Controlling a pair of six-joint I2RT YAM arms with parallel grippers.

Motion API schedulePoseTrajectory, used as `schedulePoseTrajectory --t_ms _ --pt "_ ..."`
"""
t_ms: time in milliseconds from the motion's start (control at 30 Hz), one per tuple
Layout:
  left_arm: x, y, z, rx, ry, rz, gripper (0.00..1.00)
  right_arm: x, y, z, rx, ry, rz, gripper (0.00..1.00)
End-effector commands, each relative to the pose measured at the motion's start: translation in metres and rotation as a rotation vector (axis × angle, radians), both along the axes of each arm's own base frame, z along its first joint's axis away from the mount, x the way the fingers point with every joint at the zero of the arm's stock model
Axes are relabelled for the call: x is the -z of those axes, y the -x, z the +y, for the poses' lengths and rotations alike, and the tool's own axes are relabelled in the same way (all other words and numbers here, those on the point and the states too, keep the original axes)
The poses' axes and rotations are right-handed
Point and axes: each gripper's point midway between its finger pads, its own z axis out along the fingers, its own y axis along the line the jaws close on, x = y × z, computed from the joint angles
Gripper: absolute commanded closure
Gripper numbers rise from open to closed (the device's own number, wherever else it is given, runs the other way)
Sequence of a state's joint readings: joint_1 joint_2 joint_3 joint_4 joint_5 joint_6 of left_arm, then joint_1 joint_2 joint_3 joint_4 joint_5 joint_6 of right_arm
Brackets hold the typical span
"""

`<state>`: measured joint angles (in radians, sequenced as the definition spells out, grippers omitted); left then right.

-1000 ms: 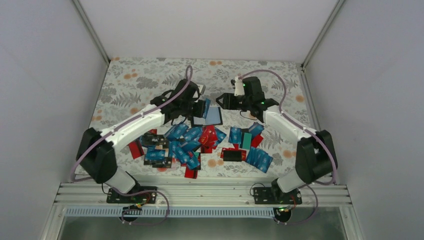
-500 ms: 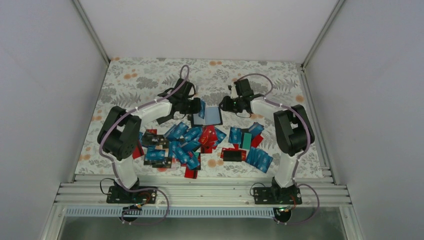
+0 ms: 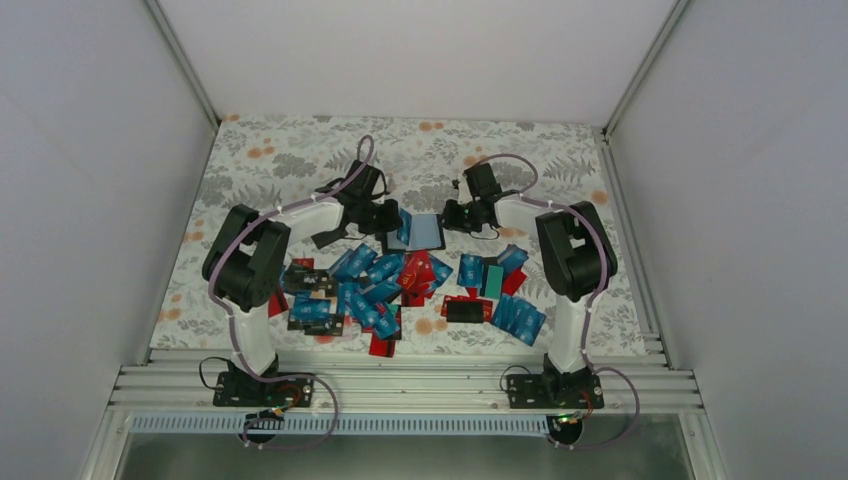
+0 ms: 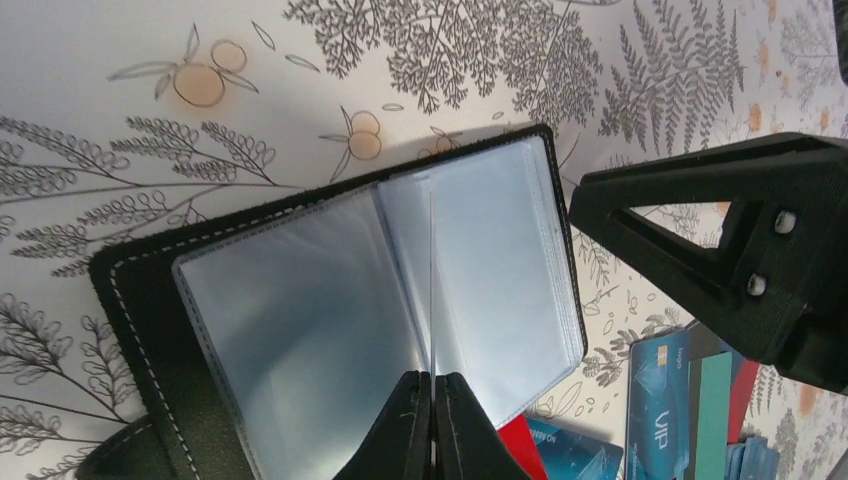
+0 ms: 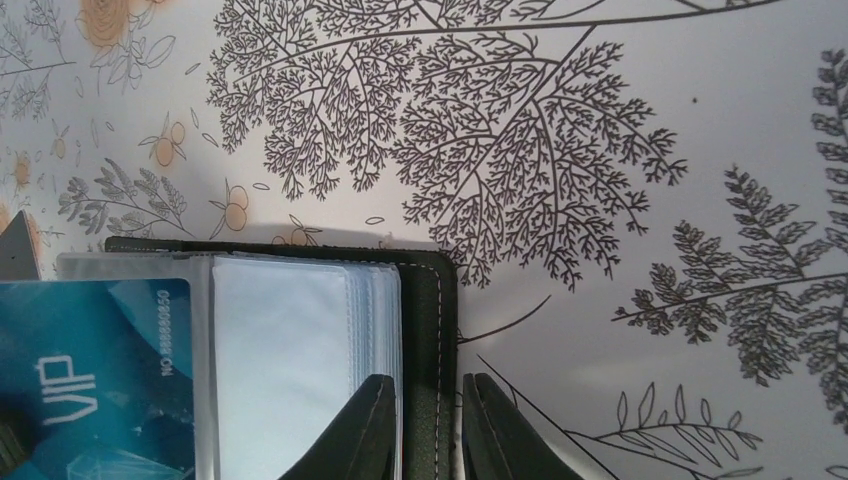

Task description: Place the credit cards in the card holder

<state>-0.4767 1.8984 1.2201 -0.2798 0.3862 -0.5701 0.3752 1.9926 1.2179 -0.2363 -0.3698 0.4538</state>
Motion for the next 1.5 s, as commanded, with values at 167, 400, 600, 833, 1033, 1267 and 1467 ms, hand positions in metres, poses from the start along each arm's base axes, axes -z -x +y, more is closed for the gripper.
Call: schedulePoseTrajectory --t_ms 167,400,600,833,1033,1267,1467 --pt "0.010 0.009 -0.003 0.024 0.016 0.071 0.98 0.006 -0.004 0.002 -0.019 -0.007 0.009 0.84" --pt "0.020 0.013 0.001 0.020 -0.005 0.111 0.98 0.010 -0.002 0.004 -0.030 -0.014 0.021 0.85" --pt "0.019 0.011 -0.003 0.031 0.017 0.127 0.98 0.011 0.000 0.006 -0.040 -0.025 0.027 0.86" --pt "0.017 0.008 -0.009 0.046 0.040 0.129 0.98 0.012 0.003 0.007 -0.051 -0.030 0.030 0.87" --pt "0.019 0.008 -0.011 0.047 0.050 0.132 0.98 0.015 0.005 0.007 -0.054 -0.032 0.040 0.88" --pt "0.021 0.006 -0.015 0.047 0.080 0.133 0.98 0.016 0.010 0.008 -0.057 -0.042 0.054 0.89" --pt "0.020 0.004 -0.017 0.043 0.094 0.125 0.98 0.018 0.019 0.008 -0.061 -0.065 0.072 0.89"
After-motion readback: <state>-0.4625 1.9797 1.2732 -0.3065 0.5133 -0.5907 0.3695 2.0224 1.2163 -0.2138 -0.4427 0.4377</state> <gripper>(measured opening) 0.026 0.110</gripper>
